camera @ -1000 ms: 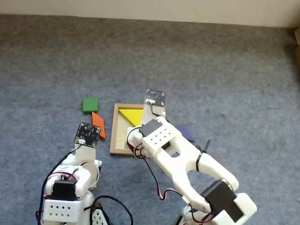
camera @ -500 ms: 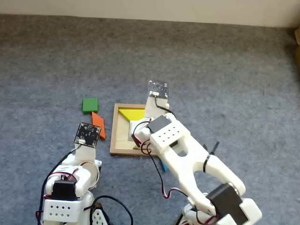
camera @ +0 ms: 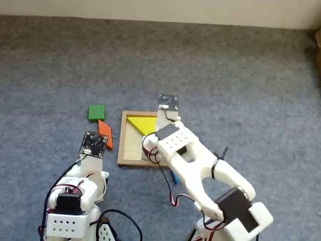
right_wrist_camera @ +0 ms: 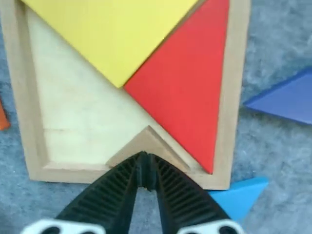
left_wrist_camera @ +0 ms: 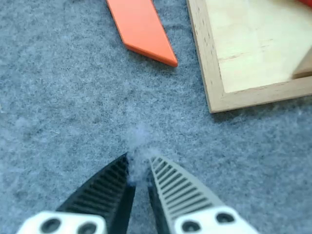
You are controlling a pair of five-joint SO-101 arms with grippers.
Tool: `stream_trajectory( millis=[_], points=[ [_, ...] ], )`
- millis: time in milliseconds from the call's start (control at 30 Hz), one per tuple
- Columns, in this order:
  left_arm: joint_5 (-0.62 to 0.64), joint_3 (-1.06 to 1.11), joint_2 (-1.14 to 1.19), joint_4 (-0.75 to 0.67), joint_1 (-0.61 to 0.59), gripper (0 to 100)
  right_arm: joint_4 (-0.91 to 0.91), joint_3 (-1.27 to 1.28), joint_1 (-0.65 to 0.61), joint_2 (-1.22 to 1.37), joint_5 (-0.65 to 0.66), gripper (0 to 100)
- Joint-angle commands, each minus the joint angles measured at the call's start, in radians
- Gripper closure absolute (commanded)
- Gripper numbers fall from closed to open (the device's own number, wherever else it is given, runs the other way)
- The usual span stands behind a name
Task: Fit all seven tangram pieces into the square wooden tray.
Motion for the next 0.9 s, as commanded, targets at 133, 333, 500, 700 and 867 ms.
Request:
stream_trajectory(
  millis=[133, 333, 500, 700, 867],
  points=[
    [-0.008, 0.019, -0.05, 0.006, -0.008, 99, 0.045, -0.008, 0.148, -0.018, 0.161, 99.4],
    [-0.008, 0.019, -0.05, 0.006, -0.008, 99, 0.249, -0.11, 0.234, -0.07, 0.288, 99.4],
    [-0.008, 0.019, -0.05, 0.006, -0.008, 99, 0.292, -0.156, 0.344, -0.208, 0.302, 99.4],
    [-0.008, 0.019, -0.05, 0.006, -0.008, 99, 0.289, -0.047, 0.351, -0.314, 0.307, 98.9],
    [-0.008, 0.019, -0.05, 0.006, -0.008, 99, 0.289, -0.005, 0.288, -0.332, 0.411, 98.0]
  ],
)
